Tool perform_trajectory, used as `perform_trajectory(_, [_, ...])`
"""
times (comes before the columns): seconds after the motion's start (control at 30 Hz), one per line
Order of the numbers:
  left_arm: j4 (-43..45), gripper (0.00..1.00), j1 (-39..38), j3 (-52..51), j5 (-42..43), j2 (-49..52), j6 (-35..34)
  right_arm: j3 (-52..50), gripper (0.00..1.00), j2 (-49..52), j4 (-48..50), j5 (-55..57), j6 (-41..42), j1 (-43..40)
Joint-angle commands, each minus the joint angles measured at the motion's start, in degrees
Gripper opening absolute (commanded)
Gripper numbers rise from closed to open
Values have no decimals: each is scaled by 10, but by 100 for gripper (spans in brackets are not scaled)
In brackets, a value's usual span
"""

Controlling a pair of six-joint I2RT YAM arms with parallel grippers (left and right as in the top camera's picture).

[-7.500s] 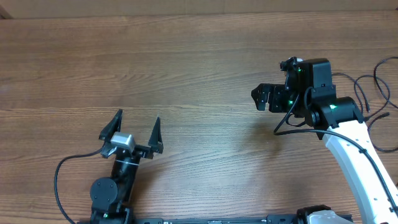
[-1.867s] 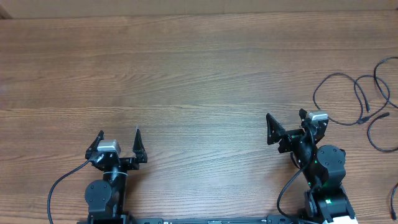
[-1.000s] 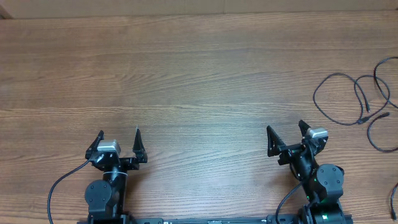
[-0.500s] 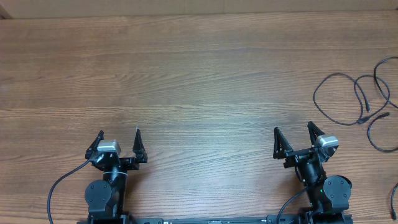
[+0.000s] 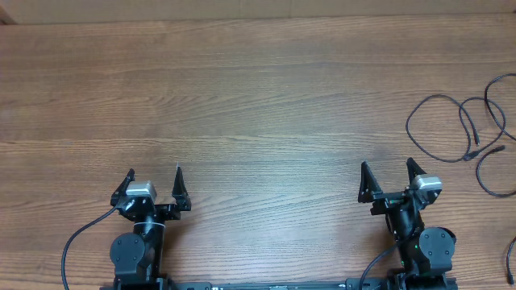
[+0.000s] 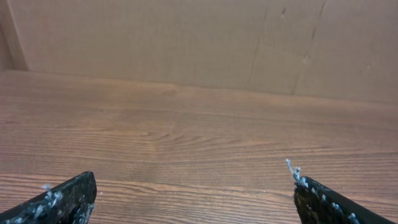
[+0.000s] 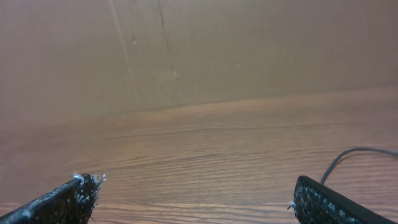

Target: Untangle cables

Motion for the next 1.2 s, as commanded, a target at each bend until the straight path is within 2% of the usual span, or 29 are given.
perform_trajectory(0.0, [0,100,3,-2,3,-5,7,-6,100,-5,0,4,-65,-2])
perform_trajectory(0.1, [0,99,3,-2,3,-5,7,-6,100,-5,0,-1,-91,-2])
perform_trajectory(1.17, [0,99,3,-2,3,-5,7,-6,100,-5,2,3,-85,-2])
